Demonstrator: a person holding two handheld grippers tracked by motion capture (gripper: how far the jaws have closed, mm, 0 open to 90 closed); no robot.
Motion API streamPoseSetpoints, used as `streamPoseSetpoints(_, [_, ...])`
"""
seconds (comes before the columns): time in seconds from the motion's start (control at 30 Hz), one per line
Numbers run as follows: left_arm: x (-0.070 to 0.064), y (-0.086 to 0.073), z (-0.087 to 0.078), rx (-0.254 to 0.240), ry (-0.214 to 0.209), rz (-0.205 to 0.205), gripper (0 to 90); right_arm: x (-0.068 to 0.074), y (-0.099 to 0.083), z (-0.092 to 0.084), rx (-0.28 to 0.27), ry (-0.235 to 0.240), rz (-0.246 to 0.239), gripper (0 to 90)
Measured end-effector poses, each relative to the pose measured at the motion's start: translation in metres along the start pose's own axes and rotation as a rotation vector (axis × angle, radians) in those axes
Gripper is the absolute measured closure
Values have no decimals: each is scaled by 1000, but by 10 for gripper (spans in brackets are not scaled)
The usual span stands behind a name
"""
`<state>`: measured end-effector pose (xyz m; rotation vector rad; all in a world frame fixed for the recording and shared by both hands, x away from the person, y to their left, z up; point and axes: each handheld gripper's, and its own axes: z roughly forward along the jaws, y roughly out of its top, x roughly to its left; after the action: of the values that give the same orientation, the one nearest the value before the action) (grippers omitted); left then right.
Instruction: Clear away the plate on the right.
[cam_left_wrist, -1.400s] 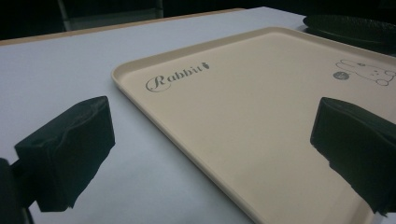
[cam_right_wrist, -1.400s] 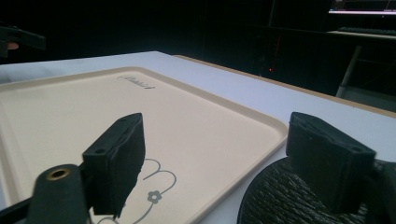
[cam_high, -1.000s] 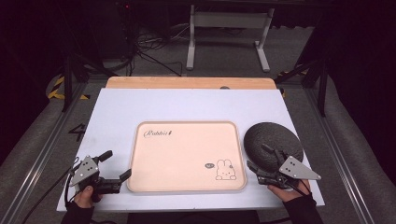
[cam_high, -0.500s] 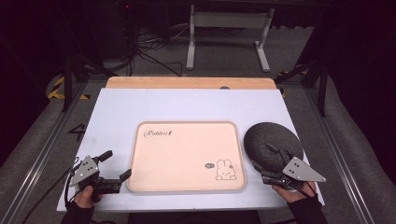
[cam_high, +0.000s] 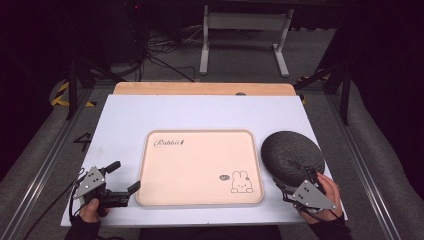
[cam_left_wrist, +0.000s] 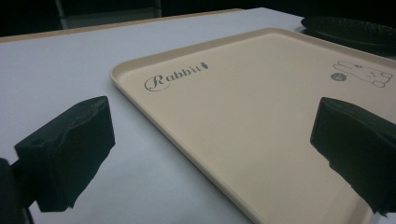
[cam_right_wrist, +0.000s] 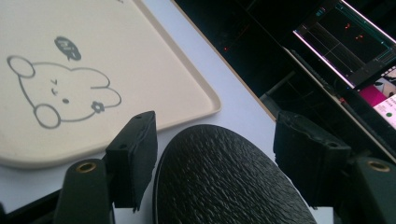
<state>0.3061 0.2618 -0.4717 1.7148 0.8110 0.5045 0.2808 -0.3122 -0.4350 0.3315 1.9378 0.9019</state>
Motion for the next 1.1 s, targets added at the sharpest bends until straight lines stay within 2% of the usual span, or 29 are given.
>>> streamPoseSetpoints(0.07, [0,0,0,0,-1,0,5,2,0,0,13,-7,-42,317])
streamPoseSetpoints(0.17, [0,0,0,0,-1,0,5,2,0,0,17,-6,-51,317])
streamPoseSetpoints(0.33, [1,0,0,3,-5,0,5,5,0,1,28,-8,-101,326])
streamPoseSetpoints(0.53, [1,0,0,1,-6,-2,5,7,-4,4,41,0,-133,342])
streamPoseSetpoints(0.63, [1,0,0,1,-6,-2,5,10,-7,5,56,20,-150,385])
streamPoseSetpoints(0.83, [1,0,-1,2,-7,-3,5,19,-9,10,114,26,-244,398])
streamPoseSetpoints(0.87, [1,0,-1,2,-7,-3,5,19,-9,10,114,26,-244,398])
streamPoseSetpoints(0.9, [1,0,-1,2,-7,-4,5,23,-10,11,160,15,-302,409])
streamPoseSetpoints(0.93, [1,0,-1,2,-7,-4,5,23,-10,11,160,15,-302,409])
streamPoseSetpoints(0.97, [0,0,-1,1,-7,-4,5,24,-11,12,172,14,-334,410])
streamPoseSetpoints(1.1, [0,0,-1,1,-7,-3,5,29,-11,15,212,7,-388,416])
